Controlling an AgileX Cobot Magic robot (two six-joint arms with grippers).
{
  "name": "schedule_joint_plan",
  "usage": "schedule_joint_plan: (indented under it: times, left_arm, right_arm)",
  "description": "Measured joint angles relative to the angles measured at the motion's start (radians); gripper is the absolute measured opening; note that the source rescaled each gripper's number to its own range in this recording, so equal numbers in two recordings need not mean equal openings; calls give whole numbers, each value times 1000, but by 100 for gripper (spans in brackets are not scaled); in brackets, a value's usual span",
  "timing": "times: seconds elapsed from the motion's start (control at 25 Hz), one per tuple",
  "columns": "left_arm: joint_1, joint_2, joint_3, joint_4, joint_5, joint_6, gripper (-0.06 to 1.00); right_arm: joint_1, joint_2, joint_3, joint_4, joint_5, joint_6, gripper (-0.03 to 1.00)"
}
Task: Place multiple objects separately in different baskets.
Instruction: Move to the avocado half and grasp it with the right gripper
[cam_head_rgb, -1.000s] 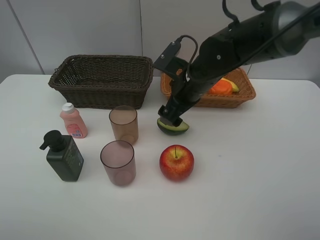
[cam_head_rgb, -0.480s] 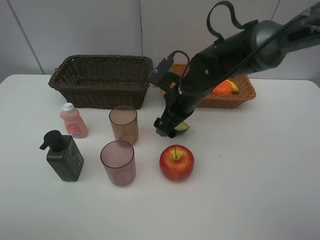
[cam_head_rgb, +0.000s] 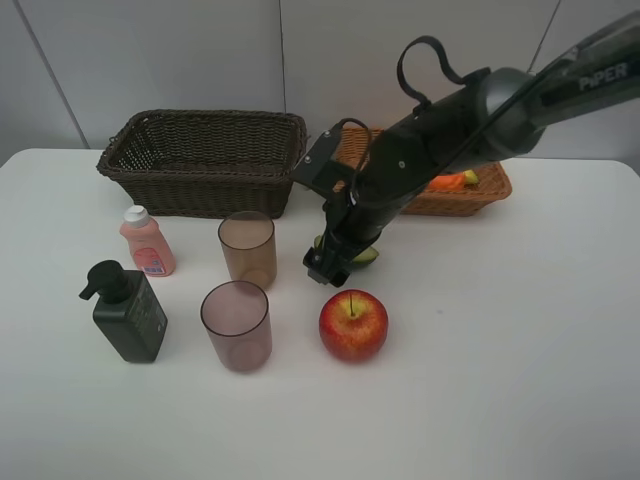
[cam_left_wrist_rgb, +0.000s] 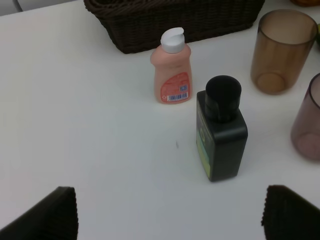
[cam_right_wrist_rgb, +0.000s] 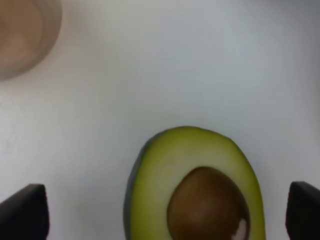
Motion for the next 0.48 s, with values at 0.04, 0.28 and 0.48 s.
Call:
schedule_joint_plan:
  times: [0.04,0.28,0.48]
  left_arm:
    - [0,0,0,0,0,0,98]
    - [0,0,0,0,0,0,98]
    - [0,0,0,0,0,0,98]
  right_arm:
    - [0,5,0,-2,-3,0,100]
    - [0,28,0,-2,-31,0,100]
    - [0,28,0,-2,-37,0,100]
